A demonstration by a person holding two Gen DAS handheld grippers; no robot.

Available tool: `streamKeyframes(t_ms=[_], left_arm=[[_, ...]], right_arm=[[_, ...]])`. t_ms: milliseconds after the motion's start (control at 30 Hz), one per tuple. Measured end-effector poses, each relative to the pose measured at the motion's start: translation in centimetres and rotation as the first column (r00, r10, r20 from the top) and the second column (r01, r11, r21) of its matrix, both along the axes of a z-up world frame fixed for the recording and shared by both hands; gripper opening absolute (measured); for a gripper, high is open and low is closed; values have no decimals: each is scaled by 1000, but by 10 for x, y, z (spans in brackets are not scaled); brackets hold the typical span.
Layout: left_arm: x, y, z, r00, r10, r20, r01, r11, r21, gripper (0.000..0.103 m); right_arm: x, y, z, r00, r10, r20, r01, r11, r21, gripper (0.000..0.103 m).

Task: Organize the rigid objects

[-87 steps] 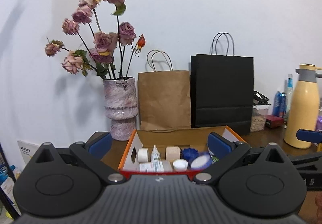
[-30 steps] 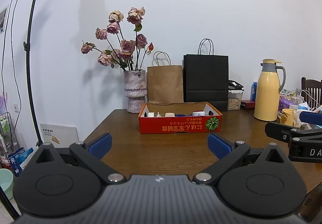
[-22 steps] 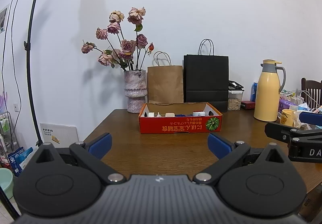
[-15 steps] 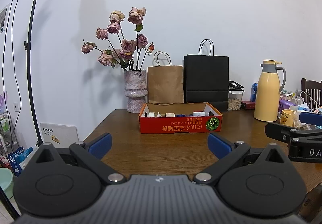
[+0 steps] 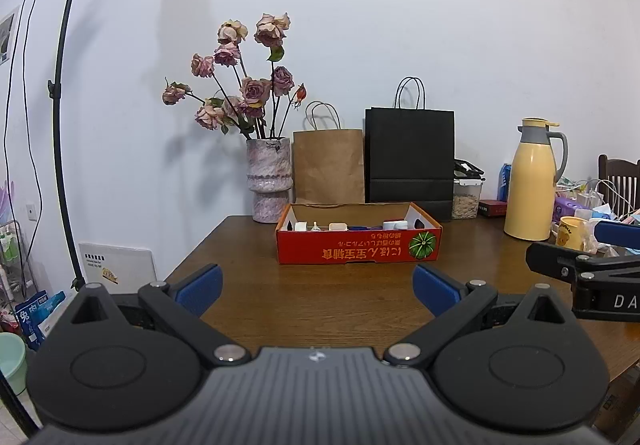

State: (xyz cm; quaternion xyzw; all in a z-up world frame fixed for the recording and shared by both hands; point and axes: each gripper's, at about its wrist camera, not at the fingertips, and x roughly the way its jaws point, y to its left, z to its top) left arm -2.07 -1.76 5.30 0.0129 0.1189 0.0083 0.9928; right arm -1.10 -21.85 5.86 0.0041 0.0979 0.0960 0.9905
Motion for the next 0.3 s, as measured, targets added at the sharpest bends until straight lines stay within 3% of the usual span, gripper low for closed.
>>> streamKeyframes(t_ms=[300], left_arm=[[-1,2,-1,1000,-16,0,16,1000,-7,103]], right_arm=[[0,0,0,1000,1,0,-1,1000,0,103]])
